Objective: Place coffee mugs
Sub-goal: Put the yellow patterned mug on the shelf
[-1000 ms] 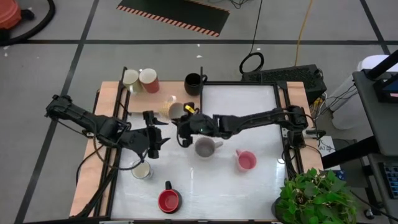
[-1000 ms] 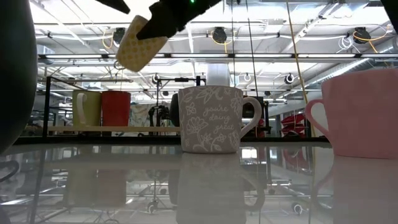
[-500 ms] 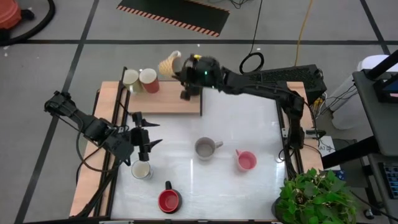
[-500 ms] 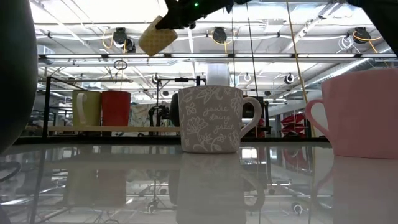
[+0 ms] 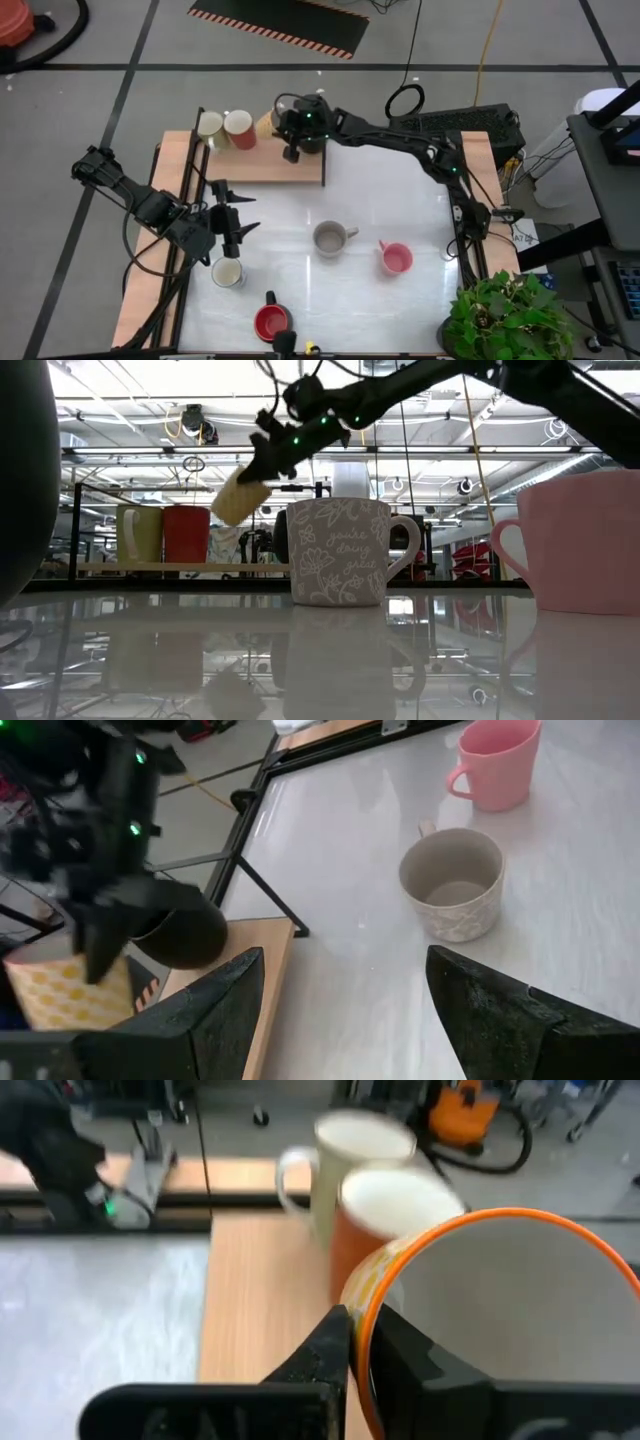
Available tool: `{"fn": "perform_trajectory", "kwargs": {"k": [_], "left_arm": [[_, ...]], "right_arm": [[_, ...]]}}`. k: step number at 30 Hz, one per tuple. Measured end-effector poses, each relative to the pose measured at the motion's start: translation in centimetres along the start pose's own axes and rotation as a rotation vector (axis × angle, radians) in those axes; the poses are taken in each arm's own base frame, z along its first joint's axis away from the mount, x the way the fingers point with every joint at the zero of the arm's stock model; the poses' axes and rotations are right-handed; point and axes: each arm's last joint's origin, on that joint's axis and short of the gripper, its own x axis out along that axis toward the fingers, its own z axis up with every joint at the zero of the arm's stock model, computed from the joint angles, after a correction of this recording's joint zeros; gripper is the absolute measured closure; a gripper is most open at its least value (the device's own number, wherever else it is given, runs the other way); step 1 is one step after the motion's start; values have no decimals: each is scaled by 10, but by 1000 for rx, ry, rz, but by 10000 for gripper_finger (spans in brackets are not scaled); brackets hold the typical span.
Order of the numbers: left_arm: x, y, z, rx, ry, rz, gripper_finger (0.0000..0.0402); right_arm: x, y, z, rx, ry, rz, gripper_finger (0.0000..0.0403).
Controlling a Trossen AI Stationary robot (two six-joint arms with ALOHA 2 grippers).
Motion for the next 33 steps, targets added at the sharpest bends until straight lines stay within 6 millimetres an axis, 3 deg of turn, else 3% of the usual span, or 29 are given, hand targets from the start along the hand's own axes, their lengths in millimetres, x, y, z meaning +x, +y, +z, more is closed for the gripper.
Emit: {"fn": "perform_trajectory", "kwargs": {"k": [11, 33], "left_arm": [[0, 0, 0, 5, 1, 1, 119], [0, 0, 0, -6, 1, 0, 119]], "right_arm": [[16, 4, -27, -21, 138, -1, 387], [15, 4, -29, -80, 167, -6, 370]]}}
